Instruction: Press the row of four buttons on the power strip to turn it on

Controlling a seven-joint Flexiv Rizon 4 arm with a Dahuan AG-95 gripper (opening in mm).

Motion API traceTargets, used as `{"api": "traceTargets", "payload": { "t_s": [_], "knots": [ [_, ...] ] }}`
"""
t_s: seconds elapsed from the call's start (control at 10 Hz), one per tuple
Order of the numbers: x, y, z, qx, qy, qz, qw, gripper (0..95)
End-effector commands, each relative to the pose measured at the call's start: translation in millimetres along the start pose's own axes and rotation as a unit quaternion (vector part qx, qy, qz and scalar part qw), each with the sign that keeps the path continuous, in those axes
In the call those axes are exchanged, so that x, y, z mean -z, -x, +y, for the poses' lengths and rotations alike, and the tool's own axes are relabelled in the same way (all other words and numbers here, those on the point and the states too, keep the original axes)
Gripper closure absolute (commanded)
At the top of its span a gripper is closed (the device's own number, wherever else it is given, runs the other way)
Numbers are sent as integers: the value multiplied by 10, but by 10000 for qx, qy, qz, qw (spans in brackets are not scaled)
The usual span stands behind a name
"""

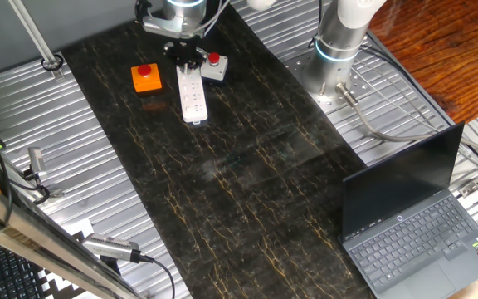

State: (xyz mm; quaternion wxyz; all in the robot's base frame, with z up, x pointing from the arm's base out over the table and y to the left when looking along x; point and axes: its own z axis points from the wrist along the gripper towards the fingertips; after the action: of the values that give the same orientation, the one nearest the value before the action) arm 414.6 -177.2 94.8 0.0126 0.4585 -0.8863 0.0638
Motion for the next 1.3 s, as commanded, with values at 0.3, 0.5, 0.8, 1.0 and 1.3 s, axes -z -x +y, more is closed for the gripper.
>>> {"api": "traceTargets", "payload": {
  "t_s": [0.3,0.5,0.8,1.0,1.3],
  "knots": [
    [-285,-114,-138,52,37,-89,9999,570],
    [-376,-131,-174,47,24,-114,9999,570],
    [-433,-161,-222,99,9,-113,9999,570],
    [-480,-170,-245,55,5,-116,9999,570],
    [-532,-193,-277,92,-12,-129,9999,570]
  ]
}}
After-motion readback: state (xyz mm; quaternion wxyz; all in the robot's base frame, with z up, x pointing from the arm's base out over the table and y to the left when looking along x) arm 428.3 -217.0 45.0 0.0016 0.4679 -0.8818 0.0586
